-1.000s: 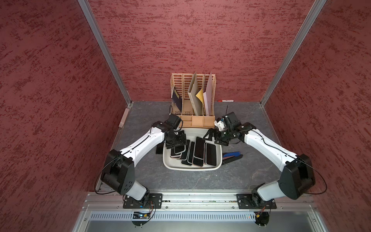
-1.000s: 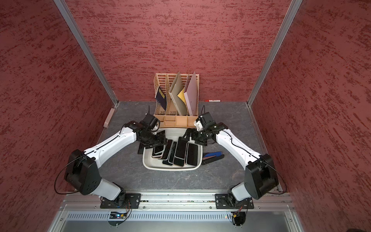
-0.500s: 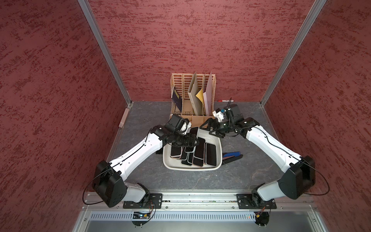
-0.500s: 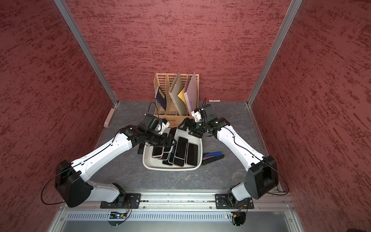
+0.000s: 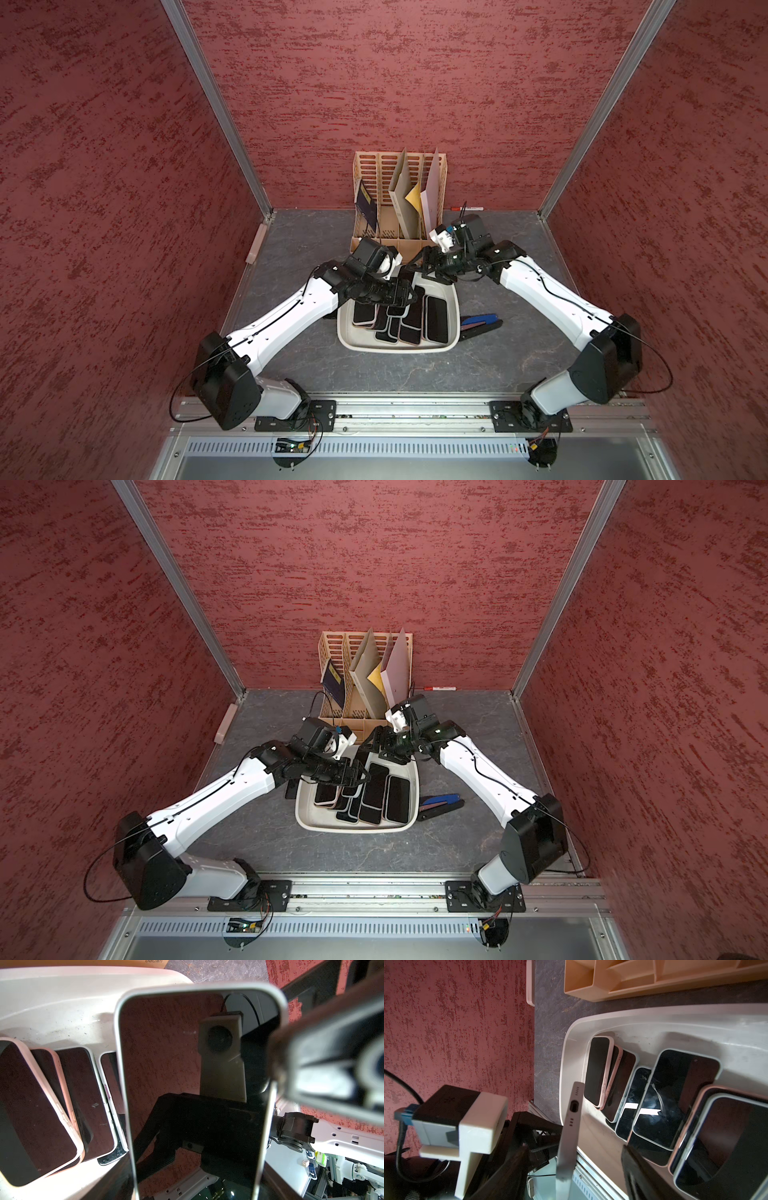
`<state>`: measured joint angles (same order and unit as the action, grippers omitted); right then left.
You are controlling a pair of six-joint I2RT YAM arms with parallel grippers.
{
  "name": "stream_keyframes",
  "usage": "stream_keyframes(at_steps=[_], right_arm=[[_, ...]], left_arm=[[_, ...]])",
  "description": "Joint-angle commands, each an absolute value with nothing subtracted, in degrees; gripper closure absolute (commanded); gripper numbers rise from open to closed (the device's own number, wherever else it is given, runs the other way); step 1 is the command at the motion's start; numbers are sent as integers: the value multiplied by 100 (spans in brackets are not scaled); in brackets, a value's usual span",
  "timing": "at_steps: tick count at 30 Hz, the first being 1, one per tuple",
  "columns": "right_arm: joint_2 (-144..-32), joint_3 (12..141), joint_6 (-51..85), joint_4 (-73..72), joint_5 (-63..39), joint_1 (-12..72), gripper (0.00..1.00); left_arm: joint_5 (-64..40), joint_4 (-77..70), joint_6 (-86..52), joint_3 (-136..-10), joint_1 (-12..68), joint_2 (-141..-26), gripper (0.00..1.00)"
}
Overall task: Take the phone out of the storage box
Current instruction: Pick up the phone from the storage box.
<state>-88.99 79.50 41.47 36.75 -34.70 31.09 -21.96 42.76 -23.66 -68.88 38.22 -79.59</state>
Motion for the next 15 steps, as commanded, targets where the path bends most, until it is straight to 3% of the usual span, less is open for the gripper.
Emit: stream_keyframes(at_steps=[1,15], right_arm=[[-8977,8112,4122,3720,-3421,3236,33],[-8915,7950,4297,3505,-3269,3428,67]], left_arm=[[-2158,4012,-2306,-7099,3870,-7928,39],[-2074,3951,-2416,-7092,3963,-7840,37]])
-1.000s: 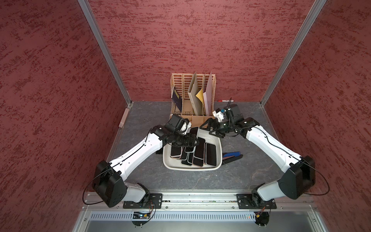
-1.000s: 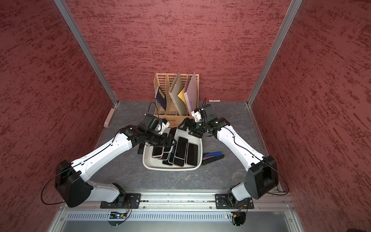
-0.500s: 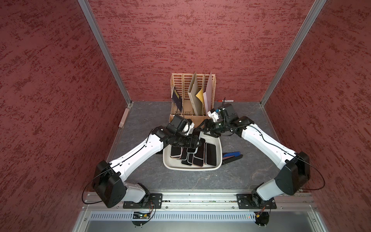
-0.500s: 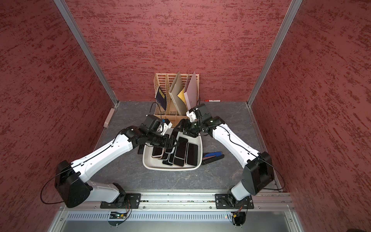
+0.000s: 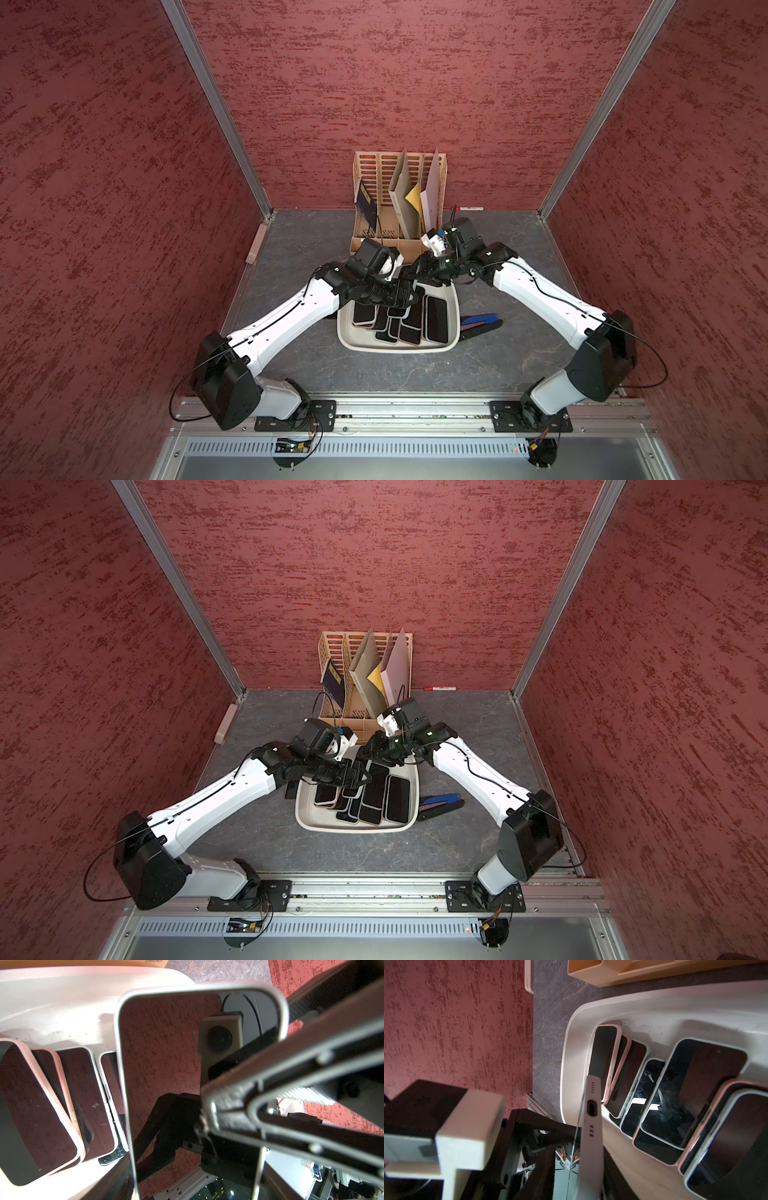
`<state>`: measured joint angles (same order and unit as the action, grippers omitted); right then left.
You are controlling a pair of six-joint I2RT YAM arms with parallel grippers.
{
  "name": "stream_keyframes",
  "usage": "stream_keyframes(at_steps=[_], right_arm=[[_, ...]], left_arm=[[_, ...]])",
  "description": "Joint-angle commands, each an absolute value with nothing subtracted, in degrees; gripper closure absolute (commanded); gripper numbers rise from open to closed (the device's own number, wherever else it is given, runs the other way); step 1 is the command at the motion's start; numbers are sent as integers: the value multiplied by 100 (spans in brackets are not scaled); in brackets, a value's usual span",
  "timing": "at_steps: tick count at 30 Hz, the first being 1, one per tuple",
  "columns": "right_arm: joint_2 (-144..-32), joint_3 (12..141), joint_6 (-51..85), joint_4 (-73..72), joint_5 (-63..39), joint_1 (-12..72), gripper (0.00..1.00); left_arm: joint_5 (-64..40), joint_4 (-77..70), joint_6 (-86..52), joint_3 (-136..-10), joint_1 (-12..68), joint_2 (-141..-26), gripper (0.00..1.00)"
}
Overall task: Take the phone out of the storage box
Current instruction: Pick up the phone from the storage box, then place the phone at the center of the board.
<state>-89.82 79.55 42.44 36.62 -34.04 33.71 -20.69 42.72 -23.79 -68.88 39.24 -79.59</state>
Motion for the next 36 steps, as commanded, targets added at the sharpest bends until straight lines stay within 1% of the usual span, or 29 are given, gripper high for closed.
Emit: stream_keyframes(at_steps=[1,4,5,6,9,10,11,14,18,22,26,32,36], right_arm=[[-8901,7930,4322,3483,-3258,3431,69],[-8830,7855,4381,3374,-3246,3437,76],[-8805,7828,4402,3344,-3235,3439,78],[-8769,7801,4431,3292,-3228,3441,80],[-8696,7756,4496,3222,-3211,3435,91],[-8663,7744,4499,3217,-3196,3436,94],[-8641,7735,4499,3224,-3176,3439,96],[-8516,7691,4472,3298,-3053,3428,99],[-8214,7797,4166,3805,-2824,3253,100],[-7755,7985,3583,4734,-2452,2740,100],[-7456,8256,2838,5769,-1727,2171,100],[-7661,8342,2206,6271,-516,1740,100],[-8057,8329,1958,6082,-182,1642,100]], left_arm=[[-2087,3926,-2429,-7067,3963,-7823,36],[-2148,3857,-2495,-6995,3956,-7778,32],[-2181,3826,-2520,-6968,3953,-7761,29],[-2236,3770,-2552,-6932,3946,-7744,24],[-2351,3640,-2634,-6823,3917,-7684,16],[-2393,3584,-2660,-6780,3899,-7648,11],[-2435,3526,-2688,-6745,3883,-7617,1],[-2641,3287,-2800,-6593,3770,-7490,0],[-2976,3038,-2907,-6389,3505,-7236,0],[-2945,3073,-2889,-6167,3158,-6823,0],[-2682,3284,-2675,-5874,2920,-6341,0],[-2487,3278,-2448,-5405,2865,-5724,0],[-2463,3330,-2313,-5292,2856,-5521,0]])
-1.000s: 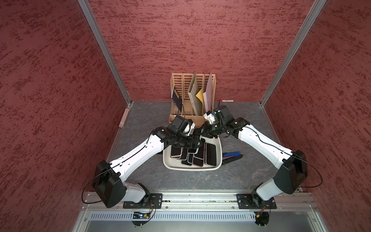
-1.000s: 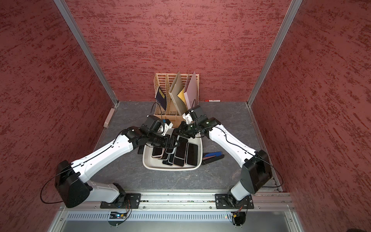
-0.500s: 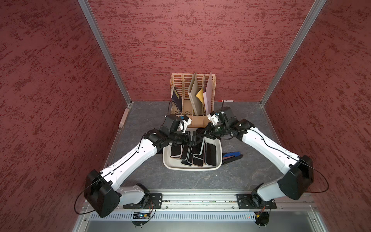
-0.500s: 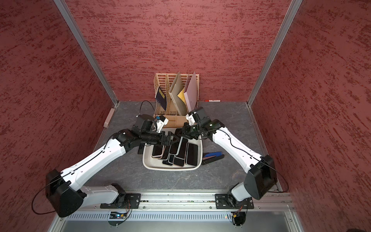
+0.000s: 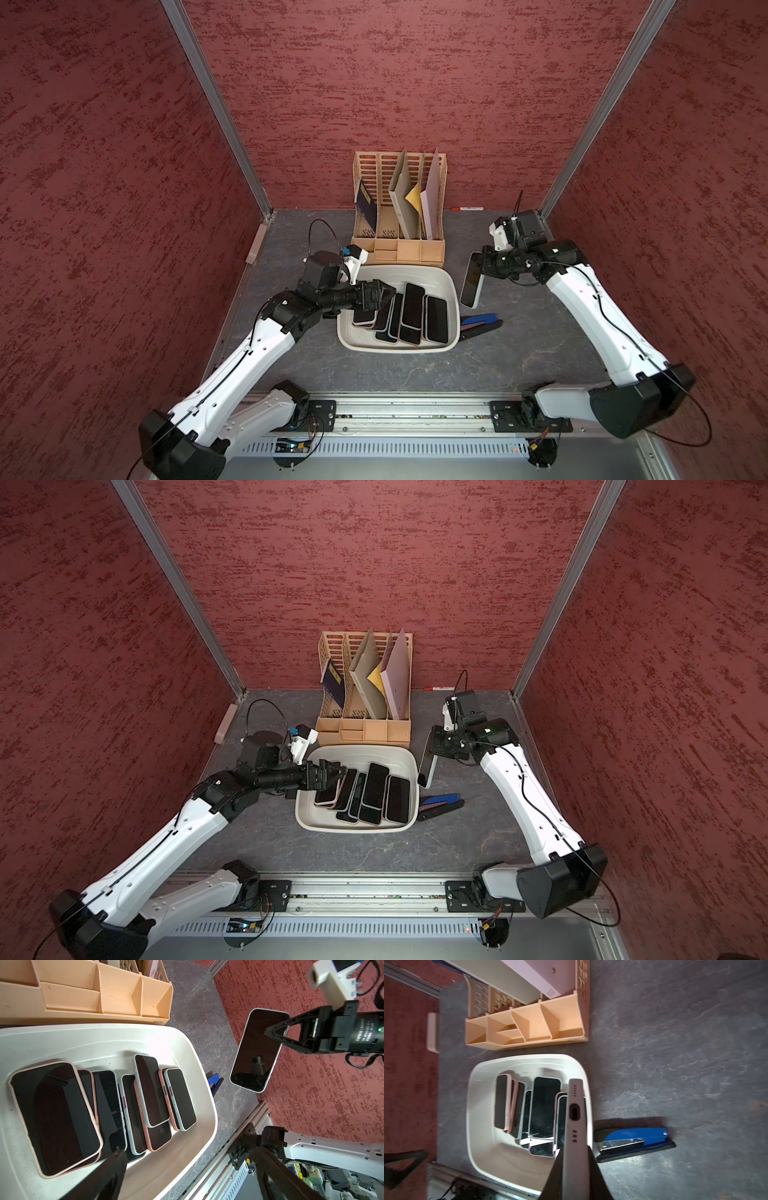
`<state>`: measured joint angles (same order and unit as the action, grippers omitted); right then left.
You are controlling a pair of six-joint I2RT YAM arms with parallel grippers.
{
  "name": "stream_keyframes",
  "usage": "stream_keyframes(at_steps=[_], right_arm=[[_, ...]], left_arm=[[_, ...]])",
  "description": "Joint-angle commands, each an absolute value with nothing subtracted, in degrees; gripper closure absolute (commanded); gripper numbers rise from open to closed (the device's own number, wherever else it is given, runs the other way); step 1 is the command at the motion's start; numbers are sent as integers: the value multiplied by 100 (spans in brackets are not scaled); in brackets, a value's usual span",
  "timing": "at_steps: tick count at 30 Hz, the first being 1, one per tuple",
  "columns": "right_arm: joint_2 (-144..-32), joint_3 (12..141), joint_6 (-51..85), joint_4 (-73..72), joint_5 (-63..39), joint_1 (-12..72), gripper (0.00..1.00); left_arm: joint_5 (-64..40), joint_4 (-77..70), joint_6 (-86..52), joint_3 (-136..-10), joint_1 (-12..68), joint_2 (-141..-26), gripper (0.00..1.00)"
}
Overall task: Take the phone out of the storage box
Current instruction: Place the phone at the center of the board.
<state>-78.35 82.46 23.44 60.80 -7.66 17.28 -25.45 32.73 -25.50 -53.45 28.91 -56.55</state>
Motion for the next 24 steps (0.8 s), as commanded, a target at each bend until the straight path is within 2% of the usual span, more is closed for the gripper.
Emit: stream_keyframes(at_steps=[1,9,24], right_arm=[[-8142,8355,1910,6069,-176,1627,100],[-8876,8290,1464,5662,-134,1288,100],[-10529,8758,1373,4789,-1380,837,100]], left_arm=[[-2461,3361,-2305,-5283,2851,-5490,0],[-2518,3451,-2063,-5105,2848,-5278,0],[-2518,3152,-2039,-4994,2843,-5420,0]])
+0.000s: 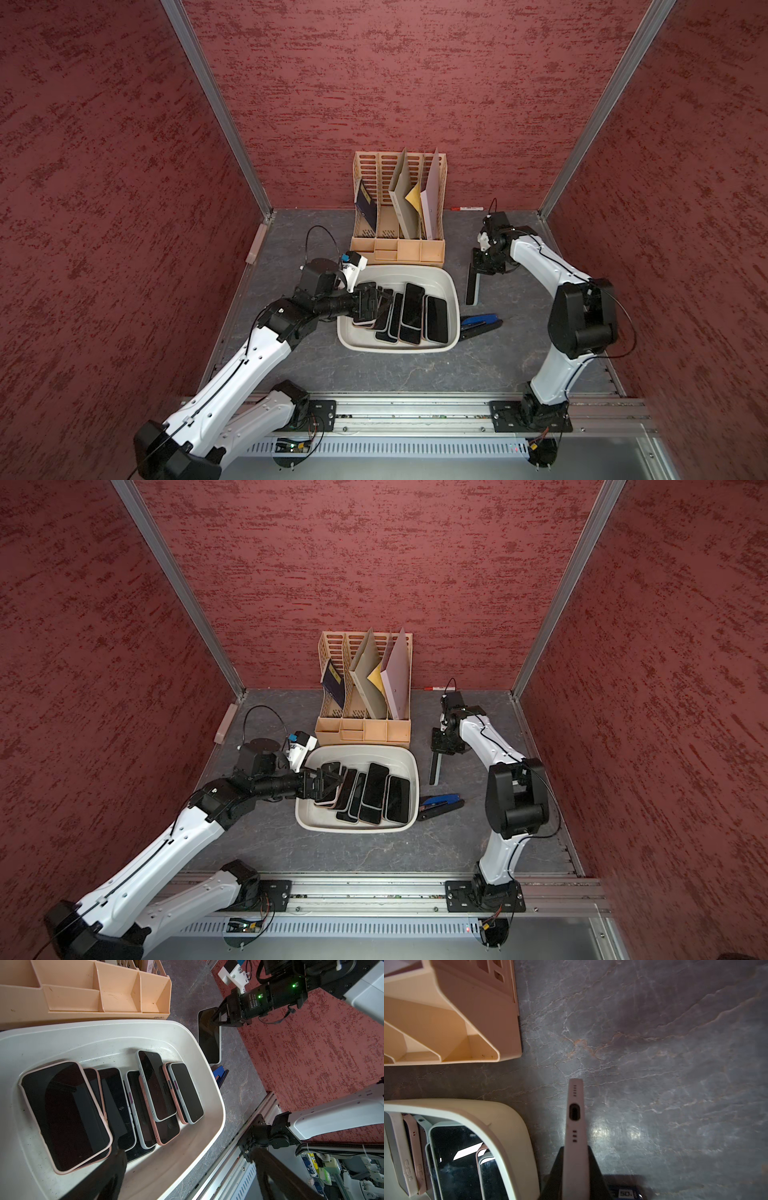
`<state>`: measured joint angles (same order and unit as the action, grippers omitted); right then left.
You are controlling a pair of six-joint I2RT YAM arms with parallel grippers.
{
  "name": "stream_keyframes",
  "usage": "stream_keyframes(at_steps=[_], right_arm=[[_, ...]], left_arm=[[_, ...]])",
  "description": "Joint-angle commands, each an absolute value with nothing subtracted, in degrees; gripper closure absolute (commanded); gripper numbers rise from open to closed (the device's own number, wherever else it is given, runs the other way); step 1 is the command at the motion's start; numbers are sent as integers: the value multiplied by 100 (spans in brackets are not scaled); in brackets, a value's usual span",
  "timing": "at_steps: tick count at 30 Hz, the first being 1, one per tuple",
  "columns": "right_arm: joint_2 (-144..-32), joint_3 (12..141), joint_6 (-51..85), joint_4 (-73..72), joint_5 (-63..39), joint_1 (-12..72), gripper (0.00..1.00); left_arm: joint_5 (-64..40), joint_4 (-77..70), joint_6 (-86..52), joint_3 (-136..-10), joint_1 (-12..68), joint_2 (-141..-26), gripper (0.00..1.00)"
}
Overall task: Take the phone out of the storage box
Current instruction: Place the phone at the center of the board.
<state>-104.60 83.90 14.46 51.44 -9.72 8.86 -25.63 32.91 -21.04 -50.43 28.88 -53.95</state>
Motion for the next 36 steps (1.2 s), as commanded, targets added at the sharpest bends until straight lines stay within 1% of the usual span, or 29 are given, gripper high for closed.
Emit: stream_keyframes(at_steps=[1,8,12,14,17,23,29,34,36], right_arm=[[-10603,8787,1362,4775,-1439,826,100],[-11049,8743,1301,4677,-1840,628,100],[-11093,8501,1374,4517,-1965,494,100],[-11083,8332,1423,4384,-2030,431,96],[-11096,8109,1454,4240,-2070,377,88],[-11212,7821,1512,3985,-2149,314,78],[-11238,7615,1547,3806,-2226,248,60],[-11141,7526,1521,3910,-2094,192,37],[-11023,7462,1515,3989,-1974,172,30]], left_arm=[[-2499,3150,-2056,-5001,2844,-5435,0],[-2368,3156,-2141,-5078,2839,-5673,0],[-2137,3294,-2155,-5157,2838,-5858,0],[-1950,3471,-2136,-5234,2837,-6019,0],[-1661,3851,-2136,-5414,2839,-6363,0],[-1299,4657,-2209,-5999,2847,-7369,0],[-860,5305,-2560,-6600,2889,-8365,0],[-567,5656,-2803,-6892,2909,-9011,0],[-552,5664,-2848,-6947,2914,-9180,0]])
